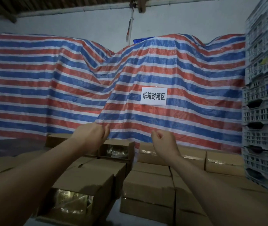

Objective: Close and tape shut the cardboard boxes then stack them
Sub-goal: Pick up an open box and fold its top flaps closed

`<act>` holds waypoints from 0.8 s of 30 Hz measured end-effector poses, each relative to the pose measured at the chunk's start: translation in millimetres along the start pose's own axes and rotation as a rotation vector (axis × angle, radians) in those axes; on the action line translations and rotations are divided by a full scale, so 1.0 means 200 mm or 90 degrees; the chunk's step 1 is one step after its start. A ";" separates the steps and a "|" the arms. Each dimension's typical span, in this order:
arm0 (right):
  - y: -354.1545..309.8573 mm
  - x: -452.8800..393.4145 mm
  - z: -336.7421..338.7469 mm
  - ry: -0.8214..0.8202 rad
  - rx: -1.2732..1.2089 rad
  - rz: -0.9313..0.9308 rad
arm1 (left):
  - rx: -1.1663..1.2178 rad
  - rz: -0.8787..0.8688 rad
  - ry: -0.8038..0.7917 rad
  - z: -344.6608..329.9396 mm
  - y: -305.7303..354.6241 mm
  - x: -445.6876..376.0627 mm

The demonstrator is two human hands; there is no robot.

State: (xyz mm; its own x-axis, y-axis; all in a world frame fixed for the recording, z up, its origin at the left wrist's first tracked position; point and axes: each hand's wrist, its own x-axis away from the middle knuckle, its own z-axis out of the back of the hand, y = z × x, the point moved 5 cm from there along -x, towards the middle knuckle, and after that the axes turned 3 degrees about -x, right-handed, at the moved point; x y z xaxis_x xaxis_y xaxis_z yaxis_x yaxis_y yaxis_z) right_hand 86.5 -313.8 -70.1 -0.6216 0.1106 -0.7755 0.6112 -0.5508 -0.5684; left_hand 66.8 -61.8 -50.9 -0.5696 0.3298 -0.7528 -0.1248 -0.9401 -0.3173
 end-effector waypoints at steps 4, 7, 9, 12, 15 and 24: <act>0.11 -0.14 -0.12 -0.088 0.055 0.009 | 0.003 0.003 -0.013 -0.19 0.01 -0.14; 0.18 -0.26 -0.20 -0.112 0.132 0.011 | -0.035 0.010 -0.039 -0.37 0.04 -0.22; 0.22 -0.36 -0.28 -0.142 0.131 -0.003 | -0.006 0.046 -0.059 -0.50 0.03 -0.28; 0.27 -0.50 -0.41 -0.167 0.127 -0.024 | 0.071 0.069 -0.053 -0.68 0.01 -0.37; 0.34 -0.63 -0.53 -0.172 0.169 -0.022 | 0.091 0.049 -0.052 -0.85 0.01 -0.46; 0.55 -0.80 -0.89 -0.321 0.272 0.099 | -0.098 -0.076 -0.174 -1.24 0.05 -0.68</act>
State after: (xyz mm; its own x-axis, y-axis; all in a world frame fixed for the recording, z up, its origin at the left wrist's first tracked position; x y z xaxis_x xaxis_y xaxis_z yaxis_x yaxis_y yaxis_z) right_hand 341.3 -245.2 -57.1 -0.7574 -0.3387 -0.5583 0.5296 -0.8187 -0.2218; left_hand 344.7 -93.8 -94.5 -0.7582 0.3810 -0.5291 -0.0913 -0.8656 -0.4924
